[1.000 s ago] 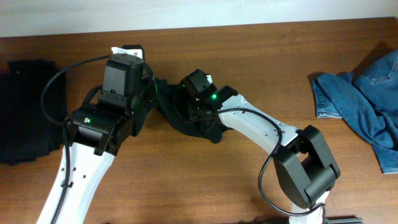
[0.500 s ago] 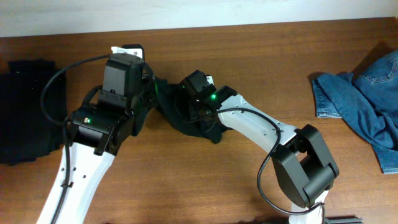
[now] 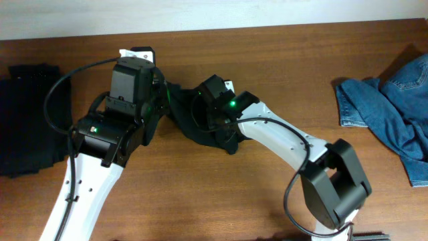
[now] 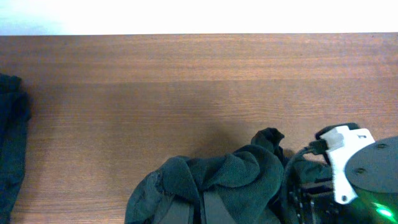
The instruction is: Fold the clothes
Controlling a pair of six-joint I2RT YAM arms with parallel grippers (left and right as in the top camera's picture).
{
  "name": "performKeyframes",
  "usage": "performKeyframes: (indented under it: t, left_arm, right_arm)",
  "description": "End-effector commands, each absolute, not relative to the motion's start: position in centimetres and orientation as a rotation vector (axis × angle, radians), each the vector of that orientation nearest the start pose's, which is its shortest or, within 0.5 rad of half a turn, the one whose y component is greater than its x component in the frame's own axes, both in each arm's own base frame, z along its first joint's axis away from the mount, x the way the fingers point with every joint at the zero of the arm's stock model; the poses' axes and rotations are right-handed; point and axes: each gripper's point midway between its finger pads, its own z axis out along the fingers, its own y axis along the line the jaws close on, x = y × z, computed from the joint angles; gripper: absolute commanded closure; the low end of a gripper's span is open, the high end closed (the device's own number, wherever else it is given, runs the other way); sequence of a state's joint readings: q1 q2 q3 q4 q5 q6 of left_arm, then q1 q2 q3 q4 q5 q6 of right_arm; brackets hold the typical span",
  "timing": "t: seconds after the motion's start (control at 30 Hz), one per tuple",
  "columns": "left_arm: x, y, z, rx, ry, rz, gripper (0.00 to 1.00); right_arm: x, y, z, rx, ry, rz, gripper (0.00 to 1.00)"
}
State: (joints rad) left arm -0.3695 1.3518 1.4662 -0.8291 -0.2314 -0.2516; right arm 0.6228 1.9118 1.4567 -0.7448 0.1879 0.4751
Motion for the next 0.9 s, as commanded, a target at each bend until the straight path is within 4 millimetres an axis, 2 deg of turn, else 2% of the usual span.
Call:
performKeyframes:
  t: [0.0, 0.3, 0.47, 0.63, 0.87]
  left_arm:
    - [37.0, -10.4, 30.7, 0.007, 2.247, -0.088, 0.99]
    - [37.1, -10.4, 30.7, 0.006, 2.244, -0.089, 0.99]
    - [37.1, -10.4, 30.8, 0.006, 2.241, -0.090, 0.99]
    - [37.1, -10.4, 30.8, 0.005, 2.239, -0.091, 0.99]
    - [37.2, -10.4, 30.9, 0.005, 2.237, -0.092, 0.99]
  right_arm:
    - [37.8, 23.8, 10.2, -0.155, 2.681, 0.051, 0.50]
    - [35.1, 24.4, 9.5, -0.220, 2.781, 0.087, 0.51]
    - [34.9, 24.5, 9.4, -0.332, 2.770, 0.065, 0.50]
    - [34.3, 25.3, 9.4, -0.544, 2.737, 0.041, 0.50]
    - [34.1, 26.1, 8.9, -0.586, 2.724, 0.029, 0.50]
